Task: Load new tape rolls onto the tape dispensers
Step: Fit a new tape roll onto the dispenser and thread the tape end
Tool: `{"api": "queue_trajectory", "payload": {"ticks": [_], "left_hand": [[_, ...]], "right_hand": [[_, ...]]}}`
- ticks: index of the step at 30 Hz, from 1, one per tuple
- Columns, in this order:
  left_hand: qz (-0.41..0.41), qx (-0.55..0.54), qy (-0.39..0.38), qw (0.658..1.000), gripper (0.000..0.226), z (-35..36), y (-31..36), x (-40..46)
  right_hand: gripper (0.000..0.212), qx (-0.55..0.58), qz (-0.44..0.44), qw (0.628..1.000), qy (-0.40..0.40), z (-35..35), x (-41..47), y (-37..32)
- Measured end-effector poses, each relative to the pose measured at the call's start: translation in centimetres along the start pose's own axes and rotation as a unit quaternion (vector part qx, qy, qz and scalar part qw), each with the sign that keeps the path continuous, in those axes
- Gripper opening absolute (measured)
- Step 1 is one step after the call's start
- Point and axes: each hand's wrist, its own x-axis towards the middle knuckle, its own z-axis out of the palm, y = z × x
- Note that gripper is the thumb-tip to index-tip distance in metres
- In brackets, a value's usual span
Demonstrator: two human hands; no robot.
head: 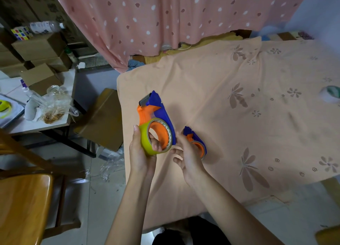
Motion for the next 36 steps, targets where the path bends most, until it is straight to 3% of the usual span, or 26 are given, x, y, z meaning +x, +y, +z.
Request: {"api": "queue_trajectory", "payload": {"ticks": [5,8,12,15,18,22,27,36], "left_hand": [[-0.01,-0.001,0.015,1.0,0.067,-0.1,-0.1,0.5],[-0.028,0.034,0.019,0.999,0.072,-0.1,-0.3,0.9],[-0.031,0.073,-0.021,0.997,0.07,-1.0,-0.8,1.4],[-0.018,0.115,-0.068,0.991,0.057,-2.3,-1.3,1.8],[-0.037,0.167,-0.084,0.982,0.027,-3.2,-1.1,1.9],[-0.047,0.281,-0.036,0.958,0.044,-4.1,-0.5,1.8],[-0.042,0.401,0.001,0.915,0.038,-4.6,-0.4,1.3],[-0.09,0.341,-0.043,0.935,0.033,-1.7,-2.9,1.2]], "right_hand": [[0.025,-0.158,-0.15,0.976,-0.001,0.0,-0.3,-0.5],[0.036,-0.251,-0.174,0.952,0.016,0.1,0.5,-0.5],[0.027,-0.332,-0.167,0.928,0.028,0.1,1.9,-0.2],[0.025,-0.341,-0.158,0.926,0.045,0.2,2.5,0.3],[0.029,-0.321,-0.164,0.931,0.062,0.4,2.7,1.0],[0.029,-0.318,-0.194,0.922,0.104,0.2,2.8,1.7],[0.036,-0.347,-0.248,0.889,0.167,-0.3,2.6,2.2],[0.017,-0.372,-0.279,0.859,0.214,-4.0,1.4,-0.3]]}}
